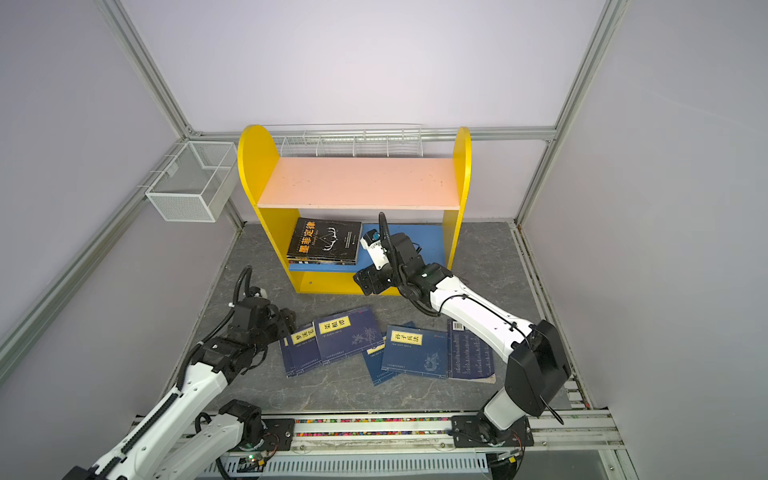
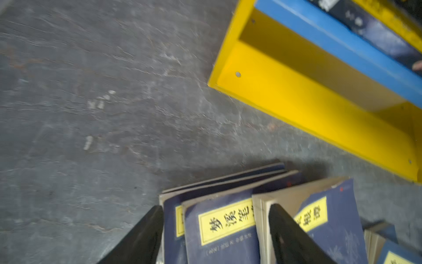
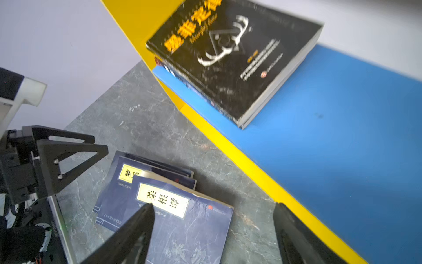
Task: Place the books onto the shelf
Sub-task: 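Reach both grippers to the blue Caigentan book on the pile and close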
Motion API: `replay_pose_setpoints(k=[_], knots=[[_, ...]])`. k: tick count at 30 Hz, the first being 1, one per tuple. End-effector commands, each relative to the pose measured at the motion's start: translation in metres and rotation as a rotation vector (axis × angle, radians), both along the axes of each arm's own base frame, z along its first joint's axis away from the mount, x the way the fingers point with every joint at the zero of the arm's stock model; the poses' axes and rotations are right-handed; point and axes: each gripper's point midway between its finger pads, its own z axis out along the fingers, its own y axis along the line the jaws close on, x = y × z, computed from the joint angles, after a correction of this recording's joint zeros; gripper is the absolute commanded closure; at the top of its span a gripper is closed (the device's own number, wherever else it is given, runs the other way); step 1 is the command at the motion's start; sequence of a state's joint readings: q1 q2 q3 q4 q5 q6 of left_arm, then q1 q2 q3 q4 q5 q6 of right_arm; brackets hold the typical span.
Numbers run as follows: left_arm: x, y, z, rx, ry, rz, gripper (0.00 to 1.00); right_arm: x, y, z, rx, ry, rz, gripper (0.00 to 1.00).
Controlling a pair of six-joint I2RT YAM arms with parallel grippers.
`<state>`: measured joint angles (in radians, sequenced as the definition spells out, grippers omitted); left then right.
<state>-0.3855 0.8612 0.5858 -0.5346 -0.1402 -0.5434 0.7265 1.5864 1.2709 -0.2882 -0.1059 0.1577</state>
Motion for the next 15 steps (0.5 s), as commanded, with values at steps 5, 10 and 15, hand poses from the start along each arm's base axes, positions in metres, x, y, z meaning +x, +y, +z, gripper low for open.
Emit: replay_pose_setpoints(k=[5,10,15], knots=[[0.007,-0.044,0.002,-0.018,0.031,-0.207,0.26,-0.034,-0.005,-0.104,-0.100,0.258,0.028,0.16],[0.005,-0.054,-0.016,-0.003,0.115,-0.256,0.25,-0.042,-0.010,-0.141,-0.164,0.336,0.032,0.17],[0.006,-0.062,-0.027,0.018,0.157,-0.285,0.26,-0.051,-0.012,-0.163,-0.184,0.397,0.048,0.17]])
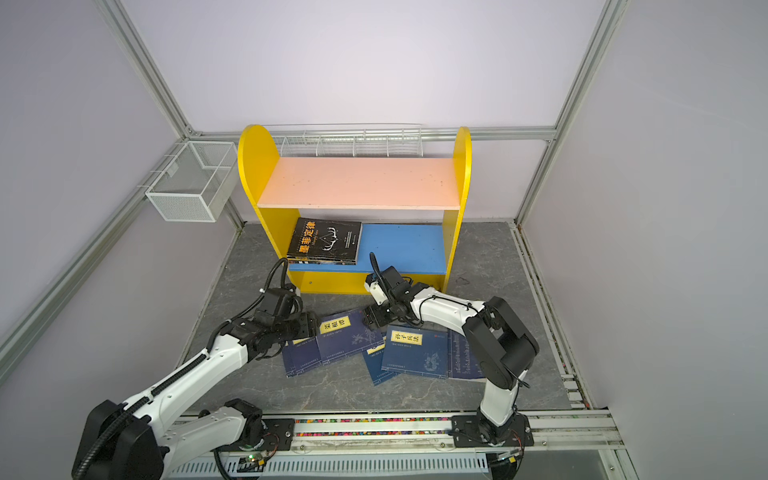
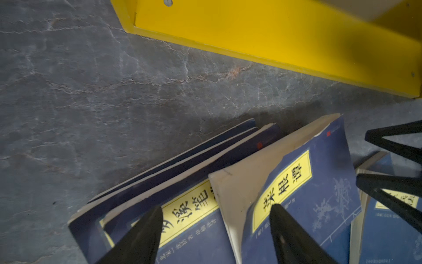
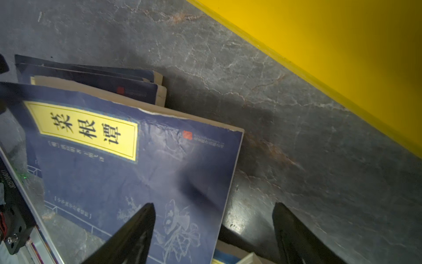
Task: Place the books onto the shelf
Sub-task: 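Reach both grippers to the blue Caigentan book on the pile and close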
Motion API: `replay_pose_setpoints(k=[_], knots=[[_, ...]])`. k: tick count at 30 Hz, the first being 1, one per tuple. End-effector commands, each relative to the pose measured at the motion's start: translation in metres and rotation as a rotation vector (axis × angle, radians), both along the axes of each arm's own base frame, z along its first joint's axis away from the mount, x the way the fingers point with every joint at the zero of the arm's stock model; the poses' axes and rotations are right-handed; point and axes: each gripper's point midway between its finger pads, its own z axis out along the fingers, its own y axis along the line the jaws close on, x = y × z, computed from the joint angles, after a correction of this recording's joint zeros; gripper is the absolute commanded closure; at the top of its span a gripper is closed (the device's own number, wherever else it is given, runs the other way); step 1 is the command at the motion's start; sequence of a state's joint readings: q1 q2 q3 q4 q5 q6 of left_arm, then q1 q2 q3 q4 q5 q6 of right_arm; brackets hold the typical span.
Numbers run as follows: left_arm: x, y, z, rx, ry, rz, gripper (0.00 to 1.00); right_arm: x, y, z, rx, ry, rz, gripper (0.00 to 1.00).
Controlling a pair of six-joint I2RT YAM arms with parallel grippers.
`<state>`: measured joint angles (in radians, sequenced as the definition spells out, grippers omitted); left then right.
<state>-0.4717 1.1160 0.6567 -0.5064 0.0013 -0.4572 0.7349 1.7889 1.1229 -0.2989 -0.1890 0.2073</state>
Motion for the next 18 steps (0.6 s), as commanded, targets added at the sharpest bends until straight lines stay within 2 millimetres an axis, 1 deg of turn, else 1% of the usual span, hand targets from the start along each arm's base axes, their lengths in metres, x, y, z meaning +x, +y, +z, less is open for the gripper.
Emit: replay_pose_setpoints(k=[1,4,8,11,14,16,18], knots=[[0.006,-0.010,0.005,-0.001,-0.002,-0.048,0.26,-0.014,0.000,-0.020,-0.003,0.069,0.028,0.17],[0.007,-0.013,-0.002,0.017,0.024,-0.063,0.29,-0.022,0.001,-0.025,0.007,0.099,0.067,0.18],[0.006,-0.015,-0.016,0.057,0.072,-0.078,0.38,-0.034,0.002,-0.035,0.028,0.166,0.113,0.19],[0.002,-0.014,-0.026,0.098,0.136,-0.089,0.45,-0.040,0.004,-0.039,0.053,0.206,0.132,0.19],[-0.002,-0.013,-0.040,0.136,0.193,-0.095,0.53,-0.040,0.008,-0.036,0.086,0.217,0.135,0.20],[-0.003,-0.016,-0.045,0.153,0.209,-0.108,0.58,-0.040,0.010,-0.033,0.101,0.219,0.143,0.20],[-0.004,-0.017,-0.047,0.173,0.217,-0.114,0.66,-0.038,0.014,-0.025,0.126,0.213,0.149,0.21]])
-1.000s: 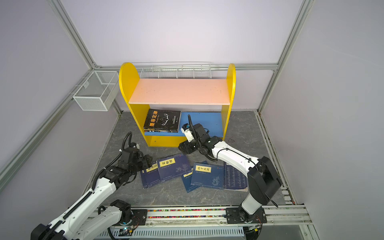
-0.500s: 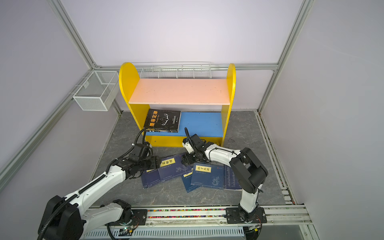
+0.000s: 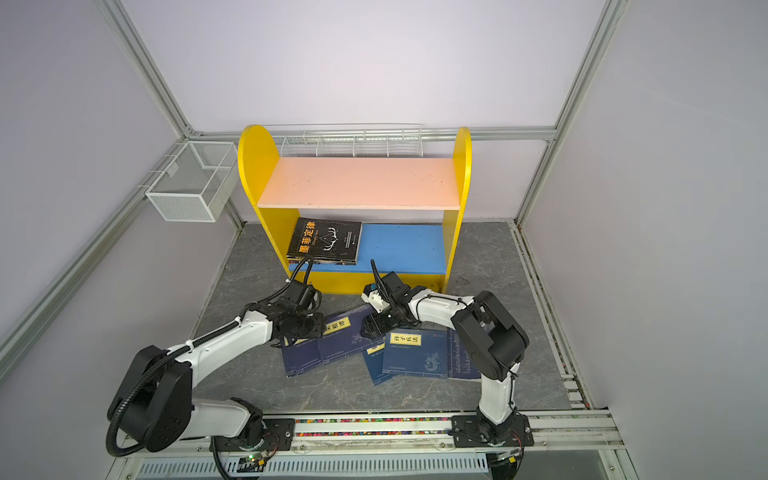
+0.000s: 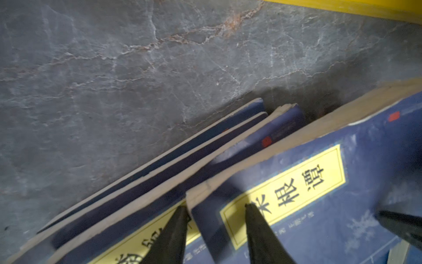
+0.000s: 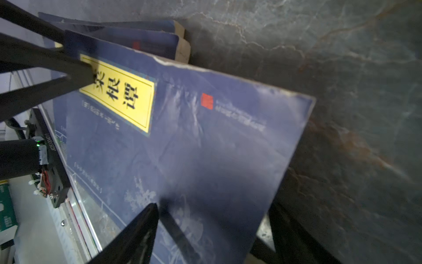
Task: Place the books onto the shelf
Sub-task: 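Reach both grippers to the blue Caigentan book on the pile and close, then lift the blue Caigentan book upright with both grippers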
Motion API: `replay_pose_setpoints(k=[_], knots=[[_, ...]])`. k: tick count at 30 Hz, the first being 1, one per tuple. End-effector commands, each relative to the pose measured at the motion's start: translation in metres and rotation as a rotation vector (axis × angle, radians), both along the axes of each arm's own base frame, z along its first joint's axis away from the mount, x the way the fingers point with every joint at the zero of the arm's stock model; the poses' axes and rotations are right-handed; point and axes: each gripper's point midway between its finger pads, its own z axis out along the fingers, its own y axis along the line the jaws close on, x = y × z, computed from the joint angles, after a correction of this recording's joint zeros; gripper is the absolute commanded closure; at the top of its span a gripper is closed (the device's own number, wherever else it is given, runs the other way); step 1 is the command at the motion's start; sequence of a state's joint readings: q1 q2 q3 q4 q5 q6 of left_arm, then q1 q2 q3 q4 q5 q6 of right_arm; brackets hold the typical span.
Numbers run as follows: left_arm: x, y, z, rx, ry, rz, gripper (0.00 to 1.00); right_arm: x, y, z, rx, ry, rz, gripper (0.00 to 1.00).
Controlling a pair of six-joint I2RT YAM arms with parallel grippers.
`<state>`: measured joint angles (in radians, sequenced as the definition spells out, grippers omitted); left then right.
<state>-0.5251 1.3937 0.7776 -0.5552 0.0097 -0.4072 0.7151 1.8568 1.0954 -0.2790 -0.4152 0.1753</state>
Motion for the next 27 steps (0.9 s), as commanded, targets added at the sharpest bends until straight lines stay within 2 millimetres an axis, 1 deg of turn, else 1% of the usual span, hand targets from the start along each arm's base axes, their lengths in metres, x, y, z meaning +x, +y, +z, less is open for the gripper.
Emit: replay_pose_setpoints(k=[1,2,6,11,13,14,16,18,21,23,24,25,27], knots=[[-0.007,0.005,-0.008,0.066,0.045,-0.015,0.69,-0.007,0.004,0.003,0.049,0.038,0.034,0.21],[-0.007,0.005,-0.009,0.071,0.047,-0.014,0.71,-0.006,0.007,0.009,0.069,0.032,0.038,0.22],[-0.007,0.005,-0.010,0.075,0.052,-0.015,0.74,-0.002,0.010,0.037,0.137,-0.006,0.056,0.26],[-0.006,0.003,-0.009,0.065,0.048,-0.018,0.75,0.000,0.018,0.077,0.278,0.003,0.073,0.38],[-0.005,0.002,-0.007,0.064,0.042,-0.017,0.75,0.000,0.022,0.087,0.316,0.001,0.078,0.42],[-0.004,0.002,-0.006,0.059,0.038,-0.017,0.75,0.000,0.024,0.092,0.337,-0.003,0.082,0.46],[-0.002,0.000,-0.003,0.052,0.032,-0.019,0.75,0.002,0.028,0.097,0.361,0.000,0.080,0.53],[0.000,-0.003,0.001,0.038,0.024,-0.023,0.75,0.004,0.029,0.098,0.367,-0.003,0.075,0.62],[0.004,-0.007,0.009,0.015,0.000,-0.024,0.75,0.008,0.029,0.099,0.371,-0.020,0.056,0.80],[0.007,-0.007,0.017,0.006,-0.020,-0.006,0.75,0.013,0.026,0.099,0.367,-0.038,0.033,0.87],[0.008,-0.006,0.022,0.003,-0.032,0.006,0.75,0.016,0.023,0.100,0.369,-0.047,0.020,0.89],[0.011,-0.005,0.029,-0.003,-0.055,0.018,0.74,0.018,0.020,0.103,0.382,-0.048,0.010,0.90],[0.017,0.004,0.044,-0.009,-0.110,0.077,0.57,0.022,0.015,0.113,0.435,-0.041,0.002,0.91]])
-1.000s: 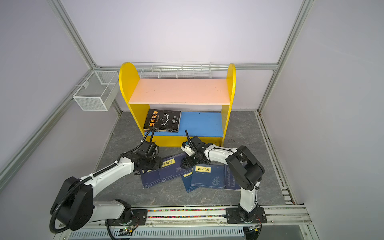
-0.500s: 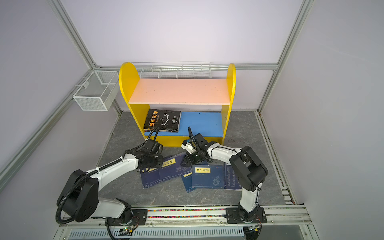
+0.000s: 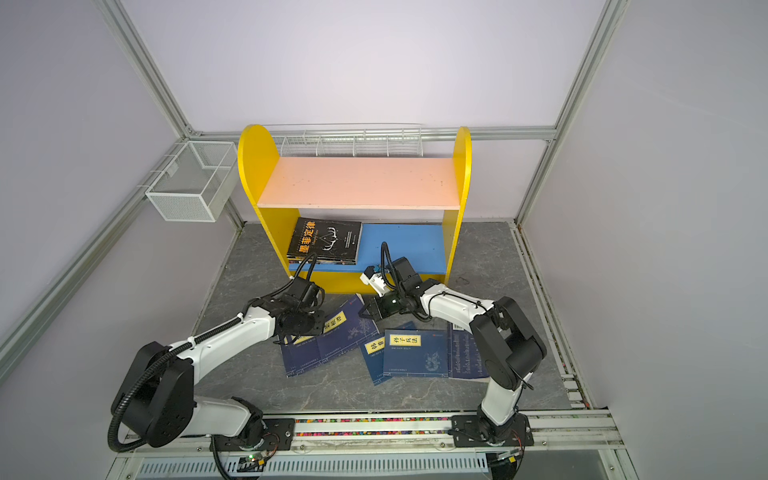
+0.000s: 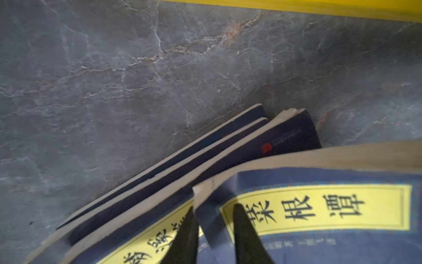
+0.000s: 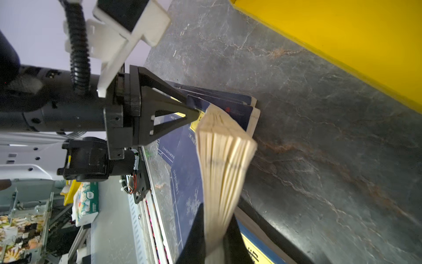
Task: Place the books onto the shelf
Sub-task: 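Lift the blue Caigentan book upright with both grippers, then carry the blue book with both grippers toward the blue shelf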
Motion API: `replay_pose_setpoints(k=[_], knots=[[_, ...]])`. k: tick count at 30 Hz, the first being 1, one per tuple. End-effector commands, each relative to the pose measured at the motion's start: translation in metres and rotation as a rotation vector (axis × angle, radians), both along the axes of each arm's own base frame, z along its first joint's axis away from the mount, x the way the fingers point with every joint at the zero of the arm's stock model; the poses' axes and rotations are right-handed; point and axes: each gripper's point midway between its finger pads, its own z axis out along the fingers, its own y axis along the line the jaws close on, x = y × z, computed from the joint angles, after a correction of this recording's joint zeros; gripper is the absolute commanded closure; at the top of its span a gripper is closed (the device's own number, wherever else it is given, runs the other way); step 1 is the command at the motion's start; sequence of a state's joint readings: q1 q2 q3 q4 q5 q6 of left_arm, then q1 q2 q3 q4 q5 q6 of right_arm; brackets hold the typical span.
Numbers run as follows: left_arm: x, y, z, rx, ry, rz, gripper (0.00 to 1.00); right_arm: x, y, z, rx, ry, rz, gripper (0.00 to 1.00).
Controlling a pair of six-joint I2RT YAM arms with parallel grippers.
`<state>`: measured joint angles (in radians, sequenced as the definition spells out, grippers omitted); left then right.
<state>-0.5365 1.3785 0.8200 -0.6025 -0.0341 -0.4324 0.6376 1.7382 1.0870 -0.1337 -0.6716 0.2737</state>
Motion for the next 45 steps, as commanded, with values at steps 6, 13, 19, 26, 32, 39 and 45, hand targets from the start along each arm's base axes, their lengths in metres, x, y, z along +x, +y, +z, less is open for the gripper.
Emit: replay_pose_setpoints(k=[6,13,19,26,32,39,45], knots=[[0.027,0.027,0.093,-0.265,-0.292,0.187,0.30,0.012,-0.026,0.084,0.308,-0.064,0.009,0.92],[0.016,0.005,0.141,-0.541,-0.416,0.036,0.14,0.035,-0.064,0.138,0.418,-0.144,-0.097,0.92],[0.005,-0.030,0.160,-0.726,-0.419,-0.142,0.12,0.039,-0.070,0.163,0.493,-0.149,-0.106,0.92],[0.000,-0.055,0.181,-0.863,-0.416,-0.278,0.31,0.044,-0.070,0.170,0.530,-0.150,-0.132,0.92],[-0.004,-0.065,0.174,-0.875,-0.372,-0.321,0.50,0.051,-0.069,0.172,0.552,-0.150,-0.157,0.92],[-0.002,-0.072,0.183,-0.872,-0.405,-0.339,0.72,0.055,-0.067,0.165,0.554,-0.129,-0.171,0.91],[0.006,-0.075,0.188,-0.863,-0.430,-0.322,0.89,0.052,-0.068,0.151,0.496,-0.126,-0.182,0.92]])
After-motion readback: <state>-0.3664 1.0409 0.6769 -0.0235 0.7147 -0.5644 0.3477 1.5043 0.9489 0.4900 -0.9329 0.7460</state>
